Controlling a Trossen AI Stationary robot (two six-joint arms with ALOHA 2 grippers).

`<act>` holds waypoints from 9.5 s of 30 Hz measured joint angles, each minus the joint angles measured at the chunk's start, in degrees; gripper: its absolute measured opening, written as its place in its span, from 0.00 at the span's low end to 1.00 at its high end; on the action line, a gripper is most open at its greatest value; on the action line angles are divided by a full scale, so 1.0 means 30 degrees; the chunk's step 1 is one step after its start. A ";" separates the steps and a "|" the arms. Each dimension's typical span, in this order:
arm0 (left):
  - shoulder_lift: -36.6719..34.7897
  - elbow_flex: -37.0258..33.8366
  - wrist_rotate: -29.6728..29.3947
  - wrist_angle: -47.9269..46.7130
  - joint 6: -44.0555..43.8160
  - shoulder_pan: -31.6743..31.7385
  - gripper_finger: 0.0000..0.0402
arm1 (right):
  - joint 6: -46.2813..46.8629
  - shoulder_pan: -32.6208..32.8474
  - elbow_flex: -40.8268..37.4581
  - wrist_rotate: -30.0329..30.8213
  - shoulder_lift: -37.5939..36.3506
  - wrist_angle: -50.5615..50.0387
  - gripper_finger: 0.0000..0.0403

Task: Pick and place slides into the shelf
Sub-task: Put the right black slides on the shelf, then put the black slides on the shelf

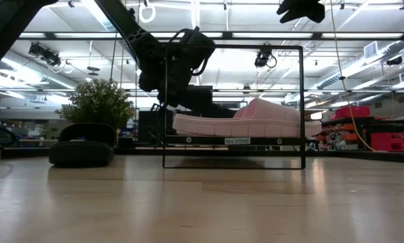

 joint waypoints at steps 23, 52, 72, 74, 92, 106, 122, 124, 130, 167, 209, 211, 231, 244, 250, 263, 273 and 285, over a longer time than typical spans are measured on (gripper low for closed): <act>0.0008 0.0000 -0.0002 -0.1024 0.0059 0.0429 0.14 | 0.0211 -0.0002 0.0000 0.0000 -0.0007 0.0000 0.40; 0.0037 0.0000 0.2388 -0.1125 0.0285 0.0747 0.19 | 0.0211 -0.0002 0.0000 -0.0306 -0.0015 0.0000 0.40; 0.0037 0.0000 0.2812 -0.1113 0.0074 0.0780 0.21 | 0.0204 -0.0007 0.0000 -0.0430 -0.0015 0.0000 0.40; 0.0037 0.0000 0.2805 -0.1113 0.0079 0.0780 0.23 | 0.0199 -0.0003 0.0000 -0.0430 -0.0015 0.0003 0.40; 0.0037 -0.0007 0.2750 -0.1074 -0.0477 0.0991 0.26 | 0.0199 -0.0005 0.0000 -0.0433 -0.0015 0.0005 0.40; 0.0037 -0.0007 0.3610 -0.1110 -0.1115 0.1049 0.27 | 0.0203 -0.0007 0.0000 -0.0438 -0.0015 0.0000 0.40; 0.0037 -0.0007 0.5455 -0.1591 -0.1546 0.1178 0.36 | 0.0197 -0.0007 0.0000 -0.0874 -0.0015 0.0004 0.40; 0.0037 -0.0007 0.5776 -0.1791 -0.1548 0.1269 0.38 | 0.0197 -0.0007 0.0000 -0.0874 -0.0015 0.0007 0.40; 0.0037 -0.0007 0.6202 -0.1977 -0.1566 0.1304 0.42 | 0.0197 -0.0007 0.0000 -0.0966 -0.0015 0.0003 0.40; 0.0015 -0.0007 1.0507 -0.5549 -0.4156 0.1406 0.65 | 0.0117 0.0000 0.0000 -0.1529 -0.0015 0.0000 0.40; -0.0036 -0.0007 1.2029 -0.6392 -0.5864 0.1465 0.96 | -0.0036 -0.0007 0.0000 -0.2078 -0.0015 -0.0015 0.40; -0.0049 -0.0007 1.2023 -0.6370 -0.5888 0.1450 0.96 | -0.0044 -0.0007 0.0000 -0.2254 -0.0015 -0.0018 0.40; -0.0524 0.0000 1.1737 -0.6757 -0.4407 0.1654 0.99 | 0.0013 0.0000 0.0000 -0.2652 -0.0015 -0.0036 0.40; -0.0524 0.0000 1.1942 -0.7190 -0.5111 0.1472 1.00 | 0.0168 -0.0002 0.0000 -0.2659 -0.0015 -0.0029 0.40; -0.0524 0.0000 1.2386 -0.7708 -0.6375 0.1465 1.00 | 0.0164 0.0000 0.0000 -0.2739 -0.0015 -0.0025 0.40; -0.0990 -0.0015 1.2032 -0.7818 -0.7167 0.1222 1.00 | 0.0007 -0.0006 0.0000 -0.2875 -0.0015 -0.0026 0.40; -0.4031 -0.0010 1.1047 -1.1237 -0.5374 0.0901 1.00 | -0.0015 -0.0001 0.0000 -0.2935 -0.0015 -0.0073 0.40; -0.9211 0.0000 1.1712 -1.8229 -0.0802 -0.1425 1.00 | -0.0679 -0.0007 0.0000 -0.3475 -0.0015 -0.0093 0.40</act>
